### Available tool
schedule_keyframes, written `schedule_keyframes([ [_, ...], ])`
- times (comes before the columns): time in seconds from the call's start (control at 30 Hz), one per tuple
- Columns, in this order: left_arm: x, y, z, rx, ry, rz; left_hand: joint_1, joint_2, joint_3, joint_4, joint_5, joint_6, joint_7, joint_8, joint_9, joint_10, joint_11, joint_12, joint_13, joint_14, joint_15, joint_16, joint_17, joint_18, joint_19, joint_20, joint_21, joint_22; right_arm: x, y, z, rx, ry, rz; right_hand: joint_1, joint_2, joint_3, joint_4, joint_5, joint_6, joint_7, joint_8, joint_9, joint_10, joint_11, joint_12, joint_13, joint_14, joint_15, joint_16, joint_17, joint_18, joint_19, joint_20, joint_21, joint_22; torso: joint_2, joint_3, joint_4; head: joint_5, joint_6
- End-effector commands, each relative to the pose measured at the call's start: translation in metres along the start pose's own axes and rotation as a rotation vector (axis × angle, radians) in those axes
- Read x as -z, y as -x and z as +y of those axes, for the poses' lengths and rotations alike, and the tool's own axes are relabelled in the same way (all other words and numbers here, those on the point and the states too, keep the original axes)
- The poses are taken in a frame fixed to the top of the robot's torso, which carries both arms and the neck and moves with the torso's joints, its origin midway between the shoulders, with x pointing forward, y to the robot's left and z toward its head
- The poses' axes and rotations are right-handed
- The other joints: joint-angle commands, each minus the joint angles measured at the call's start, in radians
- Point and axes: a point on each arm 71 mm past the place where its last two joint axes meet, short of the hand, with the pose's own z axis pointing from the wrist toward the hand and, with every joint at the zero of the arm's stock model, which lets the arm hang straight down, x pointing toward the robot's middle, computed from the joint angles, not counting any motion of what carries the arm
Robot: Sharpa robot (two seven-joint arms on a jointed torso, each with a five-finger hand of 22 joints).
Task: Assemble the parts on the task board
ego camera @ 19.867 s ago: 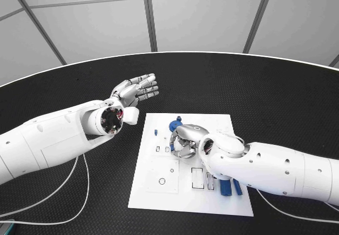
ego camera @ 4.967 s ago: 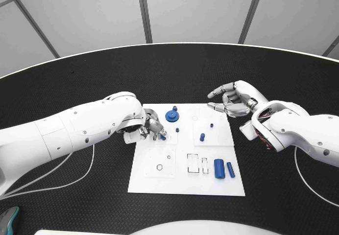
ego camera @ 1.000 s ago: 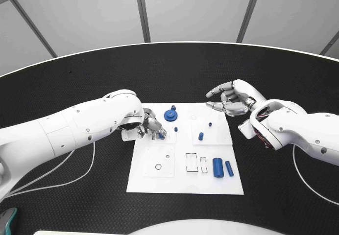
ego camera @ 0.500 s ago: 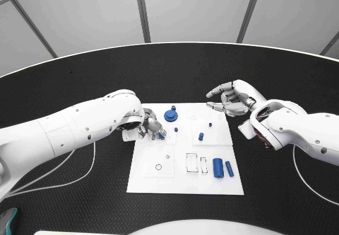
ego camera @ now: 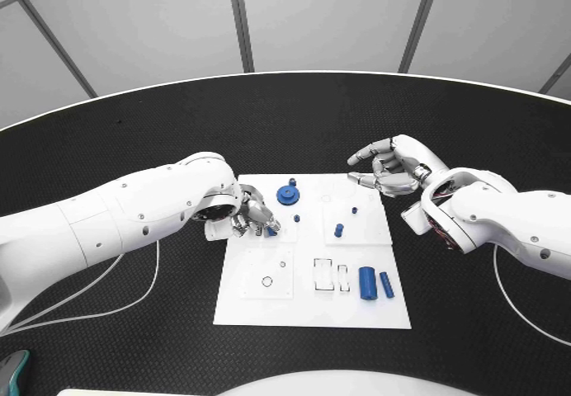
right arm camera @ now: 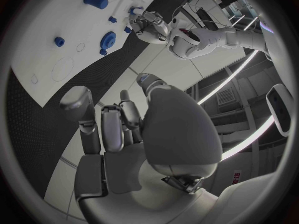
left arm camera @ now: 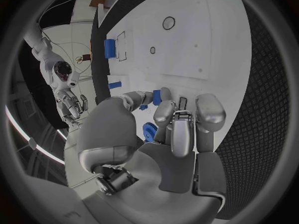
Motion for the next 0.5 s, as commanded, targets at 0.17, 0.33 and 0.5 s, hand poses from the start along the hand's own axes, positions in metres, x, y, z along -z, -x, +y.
schedule_keyframes([
  [0.17,0.002,-0.001,0.0021,-0.004,-0.002,0.012,0.014,0.019,0.109,-0.099,0.0,-0.008,-0.004,0.005,0.002,-0.008,-0.001,-0.005,-0.001,0.093,0.001,-0.004,0.219,-0.013,-0.008,-0.001,-0.004,-0.002,-0.0004,-0.0001,-0.0003,0.0,-0.001,0.001,0.004,-0.009,0.008,0.0,0.006,0.003,0.002,0.005,-0.001,0.007,0.002,0.002,0.001,0.039,-0.006,-0.006,0.001,0.013,0.005,0.0,-0.004,0.001,0.0,0.0003,0.0,0.002,0.001],
  [0.33,0.0027,-0.0018,0.0033,-0.012,0.0,0.025,0.014,0.017,0.116,-0.105,0.0,-0.008,-0.004,0.007,0.004,-0.007,-0.001,-0.004,0.001,0.093,0.001,-0.003,0.22,-0.013,-0.007,-0.001,-0.003,0.0,-0.0006,-0.0003,-0.0004,0.0,-0.001,0.002,0.004,-0.009,0.008,0.0,0.006,0.003,0.002,0.005,-0.001,0.007,0.002,0.002,0.001,0.039,-0.006,-0.006,0.001,0.013,0.005,0.0,-0.004,0.001,0.0,0.0006,-0.0001,0.002,0.001],
  [0.5,0.0028,-0.0026,0.0037,-0.022,0.003,0.039,0.014,0.017,0.118,-0.106,0.0,-0.007,-0.004,0.007,0.004,-0.006,-0.001,-0.002,0.003,0.093,0.001,-0.003,0.221,-0.013,-0.007,-0.001,-0.002,0.001,-0.0008,-0.0004,-0.0005,0.0,-0.002,0.003,0.004,-0.009,0.008,0.0,0.006,0.003,0.002,0.005,-0.001,0.007,0.002,0.002,0.001,0.039,-0.006,-0.006,0.001,0.013,0.005,0.0,-0.004,0.001,0.0,0.001,0.0002,0.002,0.0],
])
